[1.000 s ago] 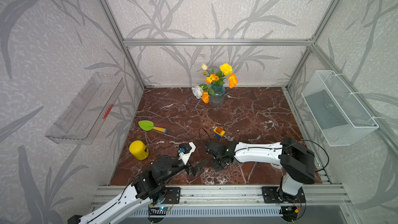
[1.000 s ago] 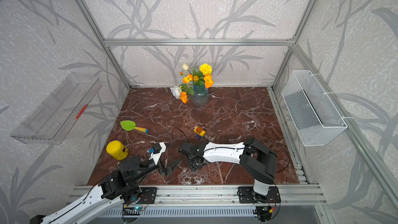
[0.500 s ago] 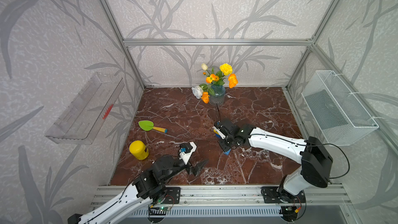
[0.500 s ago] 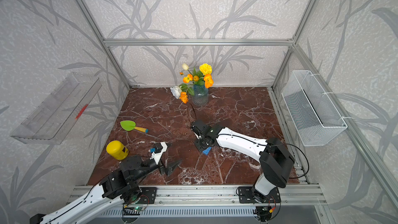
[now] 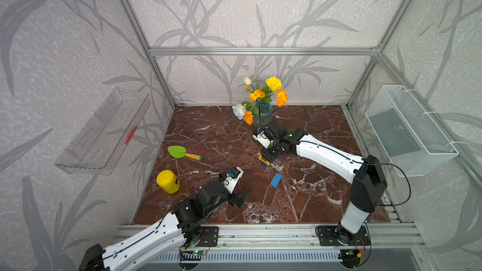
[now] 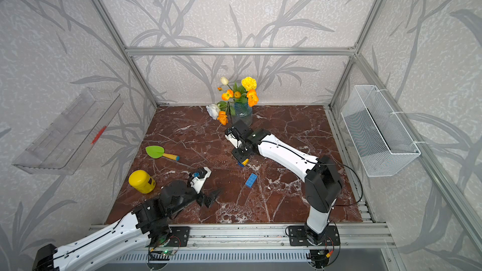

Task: Assemble the letter f with lego
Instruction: Assemble the lego brick with the lego brick.

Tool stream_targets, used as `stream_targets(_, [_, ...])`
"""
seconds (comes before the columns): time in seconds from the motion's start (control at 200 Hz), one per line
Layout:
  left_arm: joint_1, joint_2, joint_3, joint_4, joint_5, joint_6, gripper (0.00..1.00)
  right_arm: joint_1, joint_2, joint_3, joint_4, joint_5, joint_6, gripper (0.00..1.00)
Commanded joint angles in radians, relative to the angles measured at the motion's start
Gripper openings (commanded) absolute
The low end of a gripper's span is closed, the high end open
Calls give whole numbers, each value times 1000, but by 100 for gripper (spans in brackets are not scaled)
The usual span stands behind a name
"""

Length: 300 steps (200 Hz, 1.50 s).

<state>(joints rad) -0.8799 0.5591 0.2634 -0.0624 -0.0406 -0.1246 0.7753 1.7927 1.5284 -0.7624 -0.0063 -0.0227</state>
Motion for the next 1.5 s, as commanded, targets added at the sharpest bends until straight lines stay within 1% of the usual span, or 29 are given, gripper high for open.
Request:
stream_targets(0.0, [45, 4, 27, 33, 25, -30, 99, -20, 47, 58, -65, -15, -77, 29])
stream_targets(0.12, [125, -4, 16, 44, 103, -58, 99, -31, 94, 108, -87, -17, -111, 29])
stream_targets(0.22, [158, -18, 3, 55, 148, -67, 99, -37, 128, 145, -107, -18, -131, 29])
stream_targets(0.535, [163, -22, -2, 62, 159, -67, 99, -52, 180, 213, -146, -31, -158, 29])
stream_targets(0.99, [163, -19, -3, 63, 163, -69, 99, -64, 185, 220, -173, -49, -197, 30])
stream_targets(1.495, [163, -20, -2, 62, 168, -69, 99, -64, 213, 245, -192, -81, -209, 30])
